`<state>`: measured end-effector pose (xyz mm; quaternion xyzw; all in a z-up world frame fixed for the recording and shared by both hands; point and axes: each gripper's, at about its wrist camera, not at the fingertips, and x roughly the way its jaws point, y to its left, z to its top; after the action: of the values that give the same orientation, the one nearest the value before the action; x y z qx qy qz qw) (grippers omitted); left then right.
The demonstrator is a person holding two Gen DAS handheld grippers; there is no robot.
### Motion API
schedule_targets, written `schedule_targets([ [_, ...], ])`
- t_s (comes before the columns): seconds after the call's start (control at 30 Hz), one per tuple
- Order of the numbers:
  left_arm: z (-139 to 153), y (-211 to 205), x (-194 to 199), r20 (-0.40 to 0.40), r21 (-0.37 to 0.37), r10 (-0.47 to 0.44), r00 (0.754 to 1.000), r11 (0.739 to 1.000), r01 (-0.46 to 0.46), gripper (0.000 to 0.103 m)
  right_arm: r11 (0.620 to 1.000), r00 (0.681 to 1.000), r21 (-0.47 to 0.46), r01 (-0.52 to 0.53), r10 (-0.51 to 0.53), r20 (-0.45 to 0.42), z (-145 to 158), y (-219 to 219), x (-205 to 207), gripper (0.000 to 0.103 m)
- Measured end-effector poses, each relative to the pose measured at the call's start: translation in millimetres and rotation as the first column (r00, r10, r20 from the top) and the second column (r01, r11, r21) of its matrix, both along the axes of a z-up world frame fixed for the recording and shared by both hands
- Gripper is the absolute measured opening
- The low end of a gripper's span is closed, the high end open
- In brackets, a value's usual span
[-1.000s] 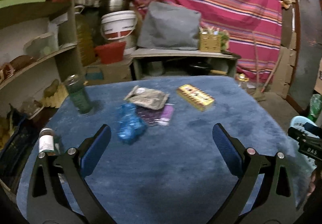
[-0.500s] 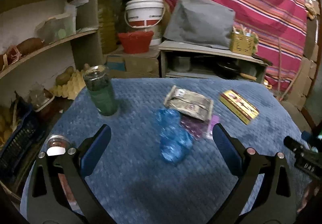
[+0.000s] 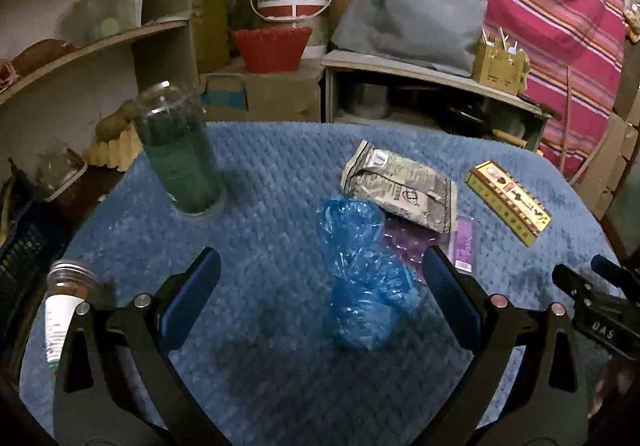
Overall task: Collect trash
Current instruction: 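Grasp the blue plastic bag with the left tool while the right tool grasps the foil snack packet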
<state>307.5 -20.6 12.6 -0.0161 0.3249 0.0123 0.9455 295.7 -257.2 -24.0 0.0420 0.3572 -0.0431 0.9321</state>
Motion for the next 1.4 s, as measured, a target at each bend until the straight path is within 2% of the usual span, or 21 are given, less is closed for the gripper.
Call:
schedule_targets([
  [0.1,-7.9,-3.7,5.3,-0.017,0.008,-0.018,1.0,1.0,0.018,0.097,1.0,1.0,0.009,0.01,-0.01,0.003,-0.3,-3.8,-0.9,0.084],
  [0.2,-18.7,-8.4,12.7,-0.036,0.051,-0.023,0.999,0.998,0.025,0.097,0.999,0.999,0.007,0.032,-0.032,0.005,-1.3,-9.2,-1.8,0.084],
  [0.4,-30.0,-7.4,26.2,-0.096,0.013,-0.038,0.995,0.999,0.04,0.096,0.998,0.998,0.034,0.062,-0.061,-0.022,-8.7,-18.2,3.4,0.084],
  [0.47,-33.7,-7.2,30.6,-0.118,-0.01,-0.059,0.991,0.998,0.058,0.079,0.998,0.998,0.031,0.061,-0.06,-0.033,-11.1,-17.7,5.6,0.084],
  [0.5,-35.3,-7.3,32.0,-0.126,-0.02,-0.071,0.989,0.997,0.069,0.073,0.998,0.998,0.029,0.059,-0.058,-0.037,-11.9,-17.1,6.0,0.084],
  [0.57,-37.8,-9.7,32.8,-0.137,-0.038,-0.103,0.985,0.994,0.098,0.052,0.998,0.998,0.021,0.058,-0.057,-0.04,-12.4,-15.5,6.3,0.084],
  [0.63,-37.8,-12.8,31.7,-0.133,-0.05,-0.13,0.983,0.991,0.124,0.039,0.998,0.998,0.016,0.057,-0.057,-0.036,-12.0,-14.3,5.5,0.084],
  [0.7,-35.9,-15.1,29.3,-0.123,-0.044,-0.135,0.983,0.991,0.13,0.036,0.998,0.998,0.008,0.058,-0.058,-0.031,-11.5,-13.0,4.9,0.084],
  [0.73,-34.4,-14.8,28.3,-0.124,-0.049,-0.142,0.982,0.989,0.137,0.03,0.998,0.998,0.004,0.058,-0.057,-0.029,-11.1,-12.3,4.6,0.084],
  [0.8,-28.5,-10.1,25.0,-0.12,-0.052,-0.14,0.983,0.989,0.135,0.028,0.999,0.999,-0.009,0.049,-0.049,-0.023,-9.5,-9.2,4.0,0.084],
  [0.93,-3.2,14.3,10.9,-0.05,-0.018,-0.096,0.994,0.995,0.096,0.028,0.999,0.999,-0.019,0.041,-0.041,0.001,-1.0,-1.7,4.1,0.084],
  [1.07,11.0,49.7,5.6,0.005,-0.023,-0.008,1.0,1.0,0.008,0.028,1.0,1.0,0.009,-0.002,0.002,0.014,10.5,17.1,8.7,0.084],
  [1.23,17.0,77.9,11.5,0.023,-0.068,0.054,0.998,0.996,-0.053,0.028,0.99,0.992,-0.063,-0.123,0.124,0.025,28.2,74.1,39.2,0.084],
  [1.4,23.0,92.9,8.2,0.058,-0.114,0.065,0.996,0.992,-0.058,0.028,0.972,0.978,-0.108,-0.207,0.208,-0.007,21.6,120.5,70.0,0.084],
])
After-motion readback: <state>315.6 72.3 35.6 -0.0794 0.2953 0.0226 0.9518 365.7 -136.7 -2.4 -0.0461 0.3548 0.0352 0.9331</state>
